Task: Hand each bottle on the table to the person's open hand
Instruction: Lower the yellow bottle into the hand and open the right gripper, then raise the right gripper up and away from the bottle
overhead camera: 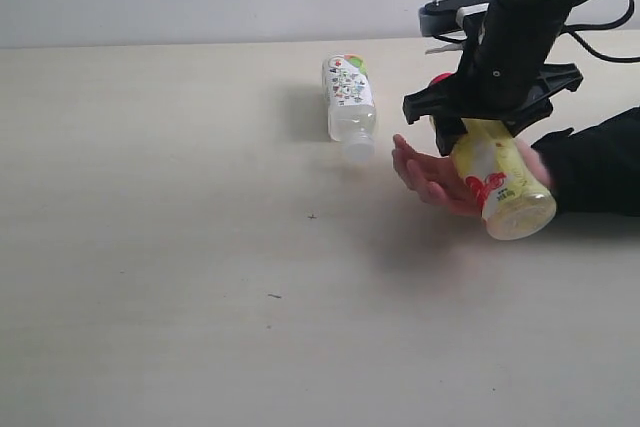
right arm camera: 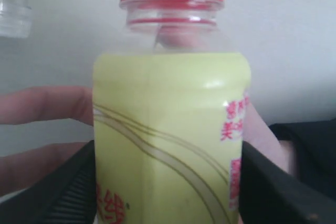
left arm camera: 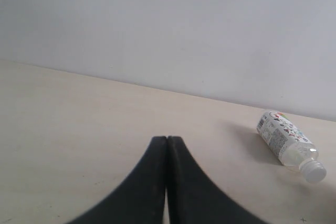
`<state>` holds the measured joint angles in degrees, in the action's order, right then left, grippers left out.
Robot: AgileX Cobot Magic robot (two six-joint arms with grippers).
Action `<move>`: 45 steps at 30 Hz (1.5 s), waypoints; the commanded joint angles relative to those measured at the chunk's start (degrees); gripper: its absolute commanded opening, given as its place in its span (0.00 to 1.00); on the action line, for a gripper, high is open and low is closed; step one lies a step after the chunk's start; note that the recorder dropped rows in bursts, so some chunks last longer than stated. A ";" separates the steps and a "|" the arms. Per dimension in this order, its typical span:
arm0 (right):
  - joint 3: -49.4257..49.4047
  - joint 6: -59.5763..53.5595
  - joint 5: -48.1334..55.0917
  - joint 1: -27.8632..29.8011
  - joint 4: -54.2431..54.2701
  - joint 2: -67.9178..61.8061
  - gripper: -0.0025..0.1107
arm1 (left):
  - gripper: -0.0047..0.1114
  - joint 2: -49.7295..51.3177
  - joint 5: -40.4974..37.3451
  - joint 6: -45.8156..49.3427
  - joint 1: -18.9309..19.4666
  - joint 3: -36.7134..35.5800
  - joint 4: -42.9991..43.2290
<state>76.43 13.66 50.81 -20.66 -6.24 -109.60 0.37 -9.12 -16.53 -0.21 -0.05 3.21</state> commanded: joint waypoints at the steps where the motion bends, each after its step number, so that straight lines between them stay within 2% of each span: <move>1: -0.02 -0.50 -1.28 0.46 -0.65 -0.08 0.12 | 0.06 -0.37 0.48 -0.13 0.17 0.05 0.22; 7: -0.02 -0.50 -1.06 0.46 -0.65 -0.08 0.43 | 0.06 -0.37 0.48 -0.13 0.17 0.05 0.22; 11: -0.02 -0.50 -0.94 0.35 -0.65 -0.08 0.59 | 0.06 -0.37 0.48 -0.13 0.17 0.05 0.22; 14: -0.02 -0.50 -0.69 0.35 -0.65 -0.08 0.67 | 0.06 -0.37 0.48 -0.13 0.17 0.05 0.22; 17: -0.02 -0.50 -0.59 0.35 -0.65 -0.08 0.71 | 0.06 -0.37 0.48 -0.13 0.17 0.05 0.22; 28: -0.02 -0.50 -1.01 0.35 -0.65 2.25 0.71 | 0.06 -0.37 0.48 -0.13 0.17 0.05 0.22; 35: -0.02 -0.50 -0.55 0.35 -0.81 9.41 0.71 | 0.06 -0.37 0.48 -0.13 0.17 0.05 0.22; 41: -0.02 -0.76 3.98 0.35 -1.41 16.90 0.69 | 0.06 -0.37 0.48 -0.13 0.17 0.05 0.22; 42: -0.02 -1.21 5.28 0.35 -1.41 18.05 0.67 | 0.06 -0.37 0.48 -0.13 0.17 0.05 0.22; 44: -0.95 -1.74 7.04 0.35 -1.29 21.99 0.51 | 0.06 -0.37 0.48 -0.13 0.17 0.05 0.22; 45: -4.11 -1.83 4.50 0.35 -1.03 26.50 0.32 | 0.06 -0.37 0.48 -0.13 0.17 0.05 0.22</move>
<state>75.07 12.55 56.58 -20.53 -7.13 -88.32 0.37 -9.12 -16.53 -0.21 -0.05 3.21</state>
